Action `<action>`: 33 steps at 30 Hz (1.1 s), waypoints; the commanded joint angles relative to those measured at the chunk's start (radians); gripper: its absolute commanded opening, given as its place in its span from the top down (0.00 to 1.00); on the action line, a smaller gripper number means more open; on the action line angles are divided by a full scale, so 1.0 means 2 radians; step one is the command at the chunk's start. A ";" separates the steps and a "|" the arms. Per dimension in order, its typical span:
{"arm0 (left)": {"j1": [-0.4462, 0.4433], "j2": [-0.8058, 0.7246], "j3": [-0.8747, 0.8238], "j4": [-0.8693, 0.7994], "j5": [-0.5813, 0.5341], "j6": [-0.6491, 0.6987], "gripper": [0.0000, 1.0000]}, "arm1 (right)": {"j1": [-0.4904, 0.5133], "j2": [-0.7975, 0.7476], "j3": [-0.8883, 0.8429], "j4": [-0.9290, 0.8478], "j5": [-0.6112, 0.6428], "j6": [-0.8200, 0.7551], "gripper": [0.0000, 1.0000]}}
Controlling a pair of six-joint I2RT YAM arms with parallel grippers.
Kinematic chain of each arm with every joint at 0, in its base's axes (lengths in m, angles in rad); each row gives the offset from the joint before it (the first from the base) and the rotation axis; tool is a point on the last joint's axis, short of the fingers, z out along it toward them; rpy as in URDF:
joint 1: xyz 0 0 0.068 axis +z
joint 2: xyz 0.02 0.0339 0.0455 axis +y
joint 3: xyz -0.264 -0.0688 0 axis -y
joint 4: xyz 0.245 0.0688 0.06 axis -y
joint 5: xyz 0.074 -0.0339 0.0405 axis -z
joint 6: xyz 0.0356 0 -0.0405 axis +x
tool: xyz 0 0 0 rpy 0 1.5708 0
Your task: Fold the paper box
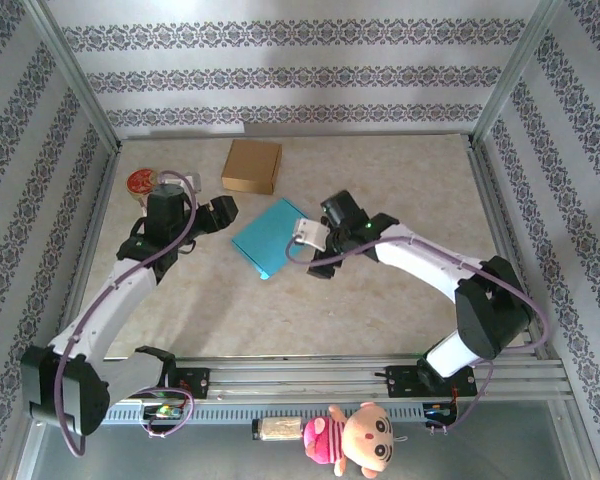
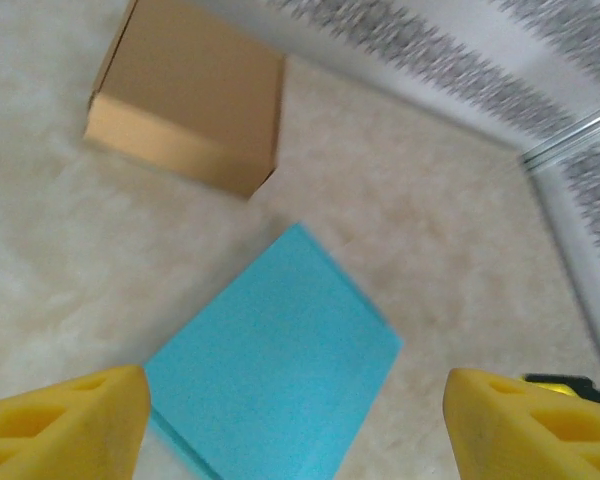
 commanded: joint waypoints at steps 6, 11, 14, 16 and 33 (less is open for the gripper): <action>0.037 0.073 -0.048 0.037 0.130 -0.145 0.24 | -0.103 0.066 0.088 0.042 -0.140 0.322 0.13; 0.035 0.096 -0.040 0.055 0.169 -0.147 0.23 | -0.135 0.217 0.227 -0.047 -0.201 0.428 0.19; 0.035 0.096 -0.038 0.041 0.168 -0.136 0.22 | -0.139 0.274 0.281 -0.070 -0.204 0.457 0.18; 0.035 0.100 -0.036 0.031 0.173 -0.125 0.22 | -0.140 0.304 0.303 -0.077 -0.213 0.470 0.20; 0.042 0.168 -0.046 0.109 0.227 -0.125 0.18 | -0.169 0.312 0.194 0.014 -0.277 0.549 0.76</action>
